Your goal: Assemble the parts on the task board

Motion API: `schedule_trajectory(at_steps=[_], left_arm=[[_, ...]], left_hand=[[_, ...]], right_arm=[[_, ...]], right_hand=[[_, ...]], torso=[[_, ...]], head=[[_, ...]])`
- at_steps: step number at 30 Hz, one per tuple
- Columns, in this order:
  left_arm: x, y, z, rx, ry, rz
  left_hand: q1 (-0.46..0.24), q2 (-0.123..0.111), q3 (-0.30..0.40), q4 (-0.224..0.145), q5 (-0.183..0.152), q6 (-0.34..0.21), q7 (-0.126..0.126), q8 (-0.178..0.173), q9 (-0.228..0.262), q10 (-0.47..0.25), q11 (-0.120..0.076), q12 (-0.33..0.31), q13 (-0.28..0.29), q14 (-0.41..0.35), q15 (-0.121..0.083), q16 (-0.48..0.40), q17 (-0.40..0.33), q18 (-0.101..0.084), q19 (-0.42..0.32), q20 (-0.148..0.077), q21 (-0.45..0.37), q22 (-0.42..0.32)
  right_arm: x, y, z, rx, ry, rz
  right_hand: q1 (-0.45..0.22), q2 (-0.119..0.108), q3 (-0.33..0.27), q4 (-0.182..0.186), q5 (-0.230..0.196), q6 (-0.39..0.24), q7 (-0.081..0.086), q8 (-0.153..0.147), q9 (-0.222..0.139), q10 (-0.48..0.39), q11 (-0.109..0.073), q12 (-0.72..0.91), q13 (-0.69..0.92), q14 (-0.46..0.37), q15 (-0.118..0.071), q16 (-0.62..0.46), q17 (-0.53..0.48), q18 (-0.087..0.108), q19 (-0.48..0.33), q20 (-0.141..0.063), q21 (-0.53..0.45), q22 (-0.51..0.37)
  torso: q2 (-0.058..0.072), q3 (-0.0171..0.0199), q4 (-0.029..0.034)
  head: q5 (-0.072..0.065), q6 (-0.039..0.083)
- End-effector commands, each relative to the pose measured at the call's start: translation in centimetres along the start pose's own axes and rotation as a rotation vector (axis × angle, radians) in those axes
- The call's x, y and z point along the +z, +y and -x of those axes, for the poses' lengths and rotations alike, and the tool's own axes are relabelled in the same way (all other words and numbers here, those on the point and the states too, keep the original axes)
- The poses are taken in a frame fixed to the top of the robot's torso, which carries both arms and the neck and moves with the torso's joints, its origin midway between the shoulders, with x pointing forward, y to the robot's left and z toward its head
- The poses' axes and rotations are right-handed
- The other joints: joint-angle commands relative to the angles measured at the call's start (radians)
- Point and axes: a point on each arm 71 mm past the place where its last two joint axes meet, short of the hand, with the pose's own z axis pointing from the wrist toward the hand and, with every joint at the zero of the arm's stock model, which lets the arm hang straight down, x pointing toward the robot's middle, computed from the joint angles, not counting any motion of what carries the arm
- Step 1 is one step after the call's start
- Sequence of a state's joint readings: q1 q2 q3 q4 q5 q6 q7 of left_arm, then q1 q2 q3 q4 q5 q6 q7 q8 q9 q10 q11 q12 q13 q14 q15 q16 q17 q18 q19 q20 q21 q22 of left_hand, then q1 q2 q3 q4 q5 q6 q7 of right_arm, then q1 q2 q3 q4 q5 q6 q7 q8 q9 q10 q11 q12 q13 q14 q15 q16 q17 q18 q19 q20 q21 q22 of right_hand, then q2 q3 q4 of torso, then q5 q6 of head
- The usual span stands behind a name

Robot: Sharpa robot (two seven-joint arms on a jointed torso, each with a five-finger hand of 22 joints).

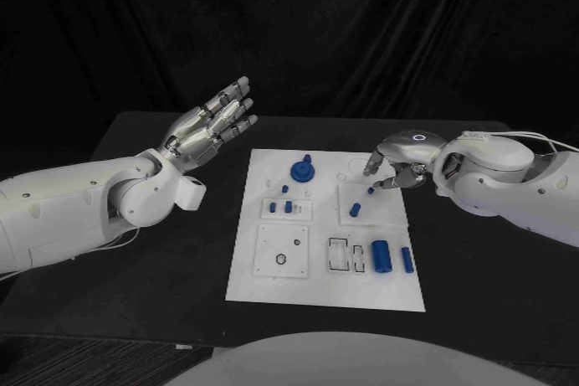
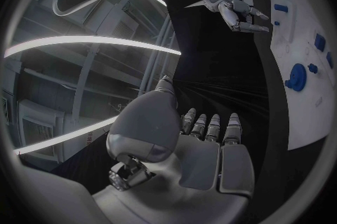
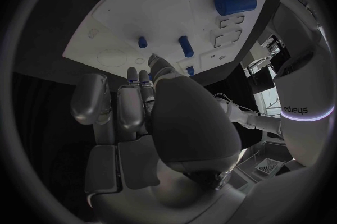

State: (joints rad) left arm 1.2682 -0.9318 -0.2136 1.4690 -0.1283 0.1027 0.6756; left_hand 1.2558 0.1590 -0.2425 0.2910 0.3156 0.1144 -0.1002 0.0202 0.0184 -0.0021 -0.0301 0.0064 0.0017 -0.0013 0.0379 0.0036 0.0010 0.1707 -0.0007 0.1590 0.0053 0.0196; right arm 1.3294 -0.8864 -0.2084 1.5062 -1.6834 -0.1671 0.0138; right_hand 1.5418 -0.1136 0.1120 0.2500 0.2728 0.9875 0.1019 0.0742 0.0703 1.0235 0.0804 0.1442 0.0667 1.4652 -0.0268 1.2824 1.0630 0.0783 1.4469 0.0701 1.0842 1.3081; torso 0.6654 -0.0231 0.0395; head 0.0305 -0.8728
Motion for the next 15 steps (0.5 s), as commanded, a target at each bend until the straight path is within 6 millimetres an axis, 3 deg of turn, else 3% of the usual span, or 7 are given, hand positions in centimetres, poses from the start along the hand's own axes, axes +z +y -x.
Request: schedule_trajectory(at_steps=[1, 15], left_arm=[[0.01, -0.29, -0.19, -0.022, 0.018, -0.051], [0.08, -0.15, -0.19, -0.029, 0.027, -0.041]], left_hand=[[0.016, 0.002, -0.003, 0.0, 0.011, 0.002, -0.008, -0.002, 0.0, 0.002, 0.01, -0.006, -0.002, 0.001, 0.004, -0.004, -0.001, 0.008, 0.003, 0.007, -0.002, 0.0], [0.034, 0.006, 0.0, -0.001, 0.025, 0.002, -0.008, -0.002, 0.0, 0.002, 0.02, -0.006, -0.002, 0.001, 0.013, -0.004, -0.001, 0.009, 0.005, 0.013, 0.0, 0.008]], right_arm=[[0.08, -0.35, -0.15, -0.016, -0.013, -0.034], [0.25, -0.68, -0.84, -0.013, -0.031, -0.043]], right_hand=[[-0.009, 0.0, 0.0, 0.006, -0.006, -0.005, 0.0, -0.003, 0.001, 0.008, -0.003, 0.008, 0.002, 0.008, -0.008, -0.002, 0.002, 0.011, -0.007, 0.0, -0.002, 0.144], [-0.018, 0.001, -0.003, 0.014, -0.023, 0.001, -0.005, 0.0, 0.004, 0.049, -0.008, 0.035, 0.009, 0.013, -0.007, 0.005, 0.013, 0.01, -0.003, 0.001, 0.003, 0.145]], torso=[[0.0, -0.0022, 0.0013], [0.0, -0.0022, 0.0008]], head=[[-0.002, 0.0], [0.0, 0.0]])
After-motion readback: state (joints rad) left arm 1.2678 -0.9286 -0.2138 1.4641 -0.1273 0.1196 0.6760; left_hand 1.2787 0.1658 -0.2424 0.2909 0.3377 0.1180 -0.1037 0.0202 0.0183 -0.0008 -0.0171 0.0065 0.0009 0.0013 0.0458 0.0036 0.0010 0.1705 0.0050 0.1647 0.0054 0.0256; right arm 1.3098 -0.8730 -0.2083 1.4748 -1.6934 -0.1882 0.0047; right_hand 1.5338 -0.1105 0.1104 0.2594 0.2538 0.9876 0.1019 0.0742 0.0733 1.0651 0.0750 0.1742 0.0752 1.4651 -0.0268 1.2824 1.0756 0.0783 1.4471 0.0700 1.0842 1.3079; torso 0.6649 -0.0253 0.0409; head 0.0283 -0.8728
